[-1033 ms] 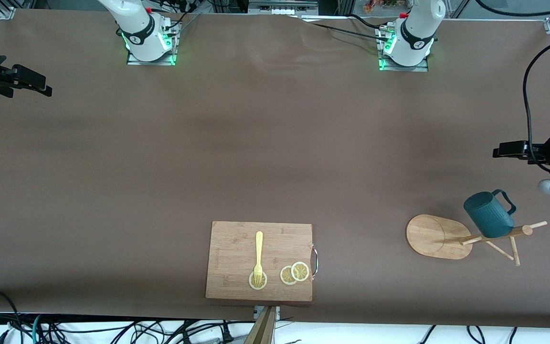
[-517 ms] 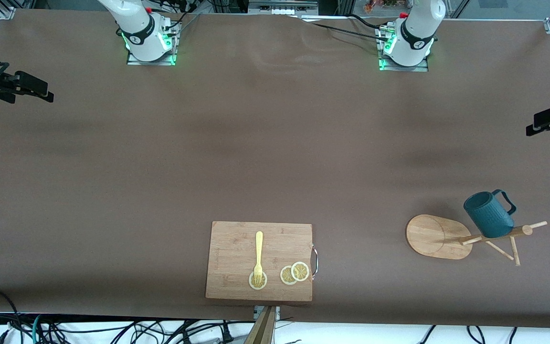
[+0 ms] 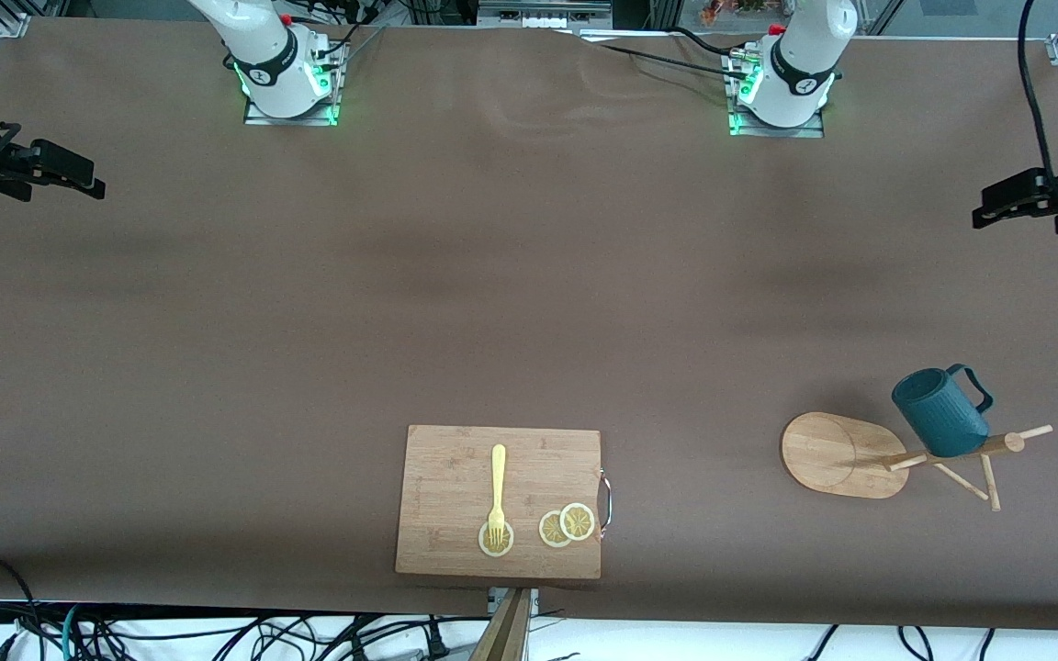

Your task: Pass cup and hang on rack

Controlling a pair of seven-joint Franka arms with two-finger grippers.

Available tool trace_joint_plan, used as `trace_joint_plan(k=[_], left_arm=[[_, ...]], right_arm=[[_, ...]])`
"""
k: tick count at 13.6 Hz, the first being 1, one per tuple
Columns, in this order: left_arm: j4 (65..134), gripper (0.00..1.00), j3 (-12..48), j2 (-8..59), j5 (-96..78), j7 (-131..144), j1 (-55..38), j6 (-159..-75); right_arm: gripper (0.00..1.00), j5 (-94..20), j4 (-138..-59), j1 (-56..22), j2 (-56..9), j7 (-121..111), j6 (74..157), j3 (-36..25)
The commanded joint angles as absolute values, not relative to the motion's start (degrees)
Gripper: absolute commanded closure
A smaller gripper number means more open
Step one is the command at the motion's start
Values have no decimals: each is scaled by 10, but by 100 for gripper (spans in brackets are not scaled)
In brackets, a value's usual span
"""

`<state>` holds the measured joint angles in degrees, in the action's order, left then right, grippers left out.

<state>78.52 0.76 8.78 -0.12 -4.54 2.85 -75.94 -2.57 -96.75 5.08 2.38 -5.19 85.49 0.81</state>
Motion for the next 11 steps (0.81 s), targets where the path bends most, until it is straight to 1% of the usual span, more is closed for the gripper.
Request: trace_joint_plan(k=[1, 5, 7, 11], left_arm=[[793, 0, 7, 80, 30, -37, 13, -758], [813, 0, 6, 61, 26, -35, 13, -763], [810, 0, 6, 65, 26, -35, 12, -761], [802, 0, 5, 76, 26, -36, 17, -760]], right_arm=[[0, -33, -970, 51, 26, -54, 855, 10], [0, -34, -958, 50, 33, -53, 833, 9], [0, -33, -960, 47, 27, -52, 835, 24], [0, -34, -961, 47, 24, -53, 831, 28]])
